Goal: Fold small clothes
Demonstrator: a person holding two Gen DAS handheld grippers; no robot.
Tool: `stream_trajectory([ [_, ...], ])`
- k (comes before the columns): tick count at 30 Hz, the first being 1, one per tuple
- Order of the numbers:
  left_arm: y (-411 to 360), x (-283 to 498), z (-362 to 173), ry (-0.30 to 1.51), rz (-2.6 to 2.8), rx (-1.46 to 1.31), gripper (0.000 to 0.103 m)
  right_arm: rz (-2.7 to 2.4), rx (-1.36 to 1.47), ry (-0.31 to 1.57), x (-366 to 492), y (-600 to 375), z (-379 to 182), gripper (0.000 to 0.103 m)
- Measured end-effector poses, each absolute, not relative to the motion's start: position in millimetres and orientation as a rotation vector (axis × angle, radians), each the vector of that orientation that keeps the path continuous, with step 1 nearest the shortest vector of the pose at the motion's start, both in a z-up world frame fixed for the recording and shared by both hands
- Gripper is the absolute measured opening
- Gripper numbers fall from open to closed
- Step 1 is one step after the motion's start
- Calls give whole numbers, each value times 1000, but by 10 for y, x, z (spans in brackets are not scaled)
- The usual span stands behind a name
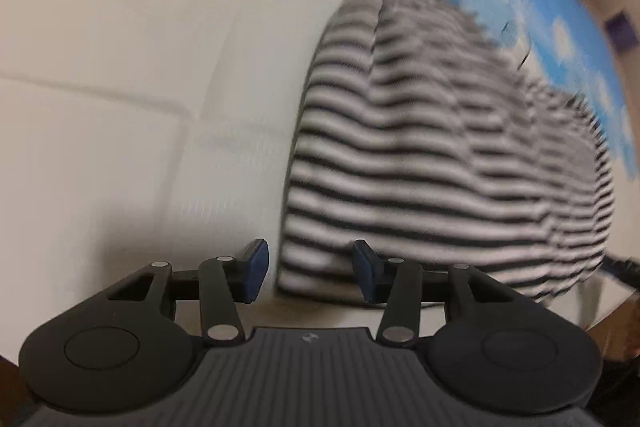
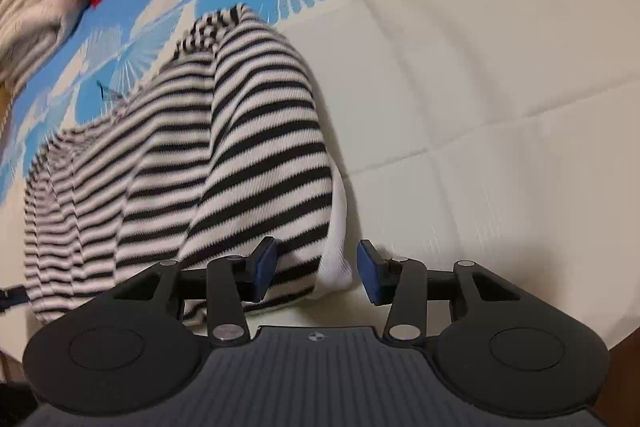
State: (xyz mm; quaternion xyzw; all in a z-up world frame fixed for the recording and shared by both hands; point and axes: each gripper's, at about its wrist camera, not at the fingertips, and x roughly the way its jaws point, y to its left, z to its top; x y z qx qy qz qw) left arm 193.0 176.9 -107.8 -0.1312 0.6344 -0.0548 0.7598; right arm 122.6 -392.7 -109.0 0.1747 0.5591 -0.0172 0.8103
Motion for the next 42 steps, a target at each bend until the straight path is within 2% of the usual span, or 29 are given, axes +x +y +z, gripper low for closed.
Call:
stream_trajectory([
  [1,1742,1928,-1094,1383,-131,-259,47,-34,371,1196,1226,-3917,-1098,45],
  [2,1709,1926,-1079,1371,-156,-241,22,-26,374,1192,1227,-3909,-1098,38],
  [3,1695,1924,-1050,1356,-183,-240,5,-15,379,1187,1214,-3920,-1094,28],
  [4,1716,1907,-983,1319,-186,-244,3,-8,381,1175,1208,-3917,-1073,11],
  [5,1788,1887,-880,1257,-172,-269,2,-1,386,1150,1172,-3943,-1028,7],
  [8,2179,1738,-494,1018,-131,-455,1,16,530,985,1039,-4154,-730,4],
  [9,2229,1689,-448,999,-110,-429,1,25,576,938,979,-4239,-646,4],
  [12,2192,1670,-631,1143,-112,-351,2,7,557,943,891,-4353,-628,4],
  [16,1924,1716,-926,1342,-137,-151,1,-17,367,1165,985,-4196,-970,4],
  [19,1873,1739,-804,1289,-121,-145,6,-23,281,1210,1026,-4095,-1070,6],
  [22,1866,1749,-566,1161,-170,-240,29,-100,226,1095,1036,-4088,-885,7],
  [25,1718,1775,-511,1148,-268,-275,30,-65,252,973,1032,-4092,-710,9],
  [27,1616,1788,-584,1198,-314,-261,33,14,276,958,1062,-4036,-698,9],
  [30,1469,1848,-837,1334,-245,-146,36,96,248,1054,1141,-3886,-870,11],
  [31,1437,1888,-883,1360,-214,-119,38,77,193,1128,1171,-3821,-996,17],
  [33,1456,1915,-840,1344,-184,-140,39,14,102,1242,1213,-3782,-1189,21],
  [34,1461,1928,-774,1309,-162,-154,39,-4,108,1235,1230,-3795,-1178,27],
  [38,1424,2014,-552,1179,-160,-228,39,3,152,1106,1231,-3760,-936,29],
  [42,1249,2181,-591,1187,-144,-255,39,97,189,999,1271,-3593,-789,29],
])
